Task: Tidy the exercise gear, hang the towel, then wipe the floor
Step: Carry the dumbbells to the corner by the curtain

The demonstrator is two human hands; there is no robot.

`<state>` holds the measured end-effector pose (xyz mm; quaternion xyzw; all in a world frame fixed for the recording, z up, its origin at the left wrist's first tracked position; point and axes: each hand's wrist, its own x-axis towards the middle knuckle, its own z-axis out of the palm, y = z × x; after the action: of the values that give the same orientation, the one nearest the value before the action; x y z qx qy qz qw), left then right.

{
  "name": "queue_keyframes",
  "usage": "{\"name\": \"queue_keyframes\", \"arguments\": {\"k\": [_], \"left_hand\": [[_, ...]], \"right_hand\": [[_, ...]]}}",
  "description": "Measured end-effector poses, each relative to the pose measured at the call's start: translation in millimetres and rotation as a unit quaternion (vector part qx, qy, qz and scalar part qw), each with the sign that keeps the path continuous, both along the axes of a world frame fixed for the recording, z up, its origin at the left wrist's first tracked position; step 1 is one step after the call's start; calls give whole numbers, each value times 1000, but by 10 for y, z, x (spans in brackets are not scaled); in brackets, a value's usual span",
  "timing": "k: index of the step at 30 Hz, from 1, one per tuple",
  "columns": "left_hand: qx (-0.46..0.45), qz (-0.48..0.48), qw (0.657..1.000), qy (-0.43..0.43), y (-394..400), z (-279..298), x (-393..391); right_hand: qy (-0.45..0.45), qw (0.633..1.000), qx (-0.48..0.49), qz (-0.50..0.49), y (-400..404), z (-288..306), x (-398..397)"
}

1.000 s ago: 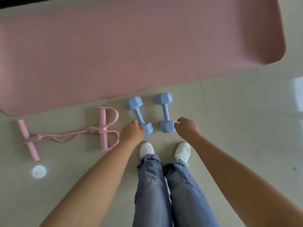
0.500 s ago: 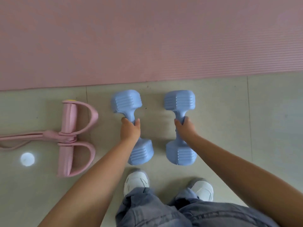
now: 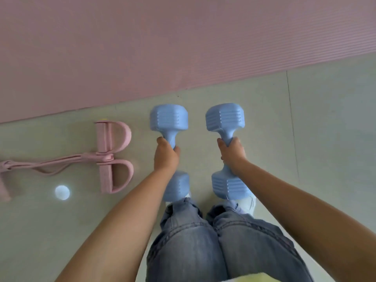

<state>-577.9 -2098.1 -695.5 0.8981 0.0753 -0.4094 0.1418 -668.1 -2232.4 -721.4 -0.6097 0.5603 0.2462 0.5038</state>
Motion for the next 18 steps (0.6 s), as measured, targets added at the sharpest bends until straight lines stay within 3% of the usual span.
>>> {"name": "queue_keyframes", "arguments": {"k": [13, 18], "left_hand": [[-9, -194, 981, -9, -641, 3451, -544], [-43, -252, 967, -1, -1097, 4382, -911]], "right_hand": [[-38, 988, 8, -151, -430, 3474, -883], [-51, 971, -19, -233, -694, 4502, -1406]]}}
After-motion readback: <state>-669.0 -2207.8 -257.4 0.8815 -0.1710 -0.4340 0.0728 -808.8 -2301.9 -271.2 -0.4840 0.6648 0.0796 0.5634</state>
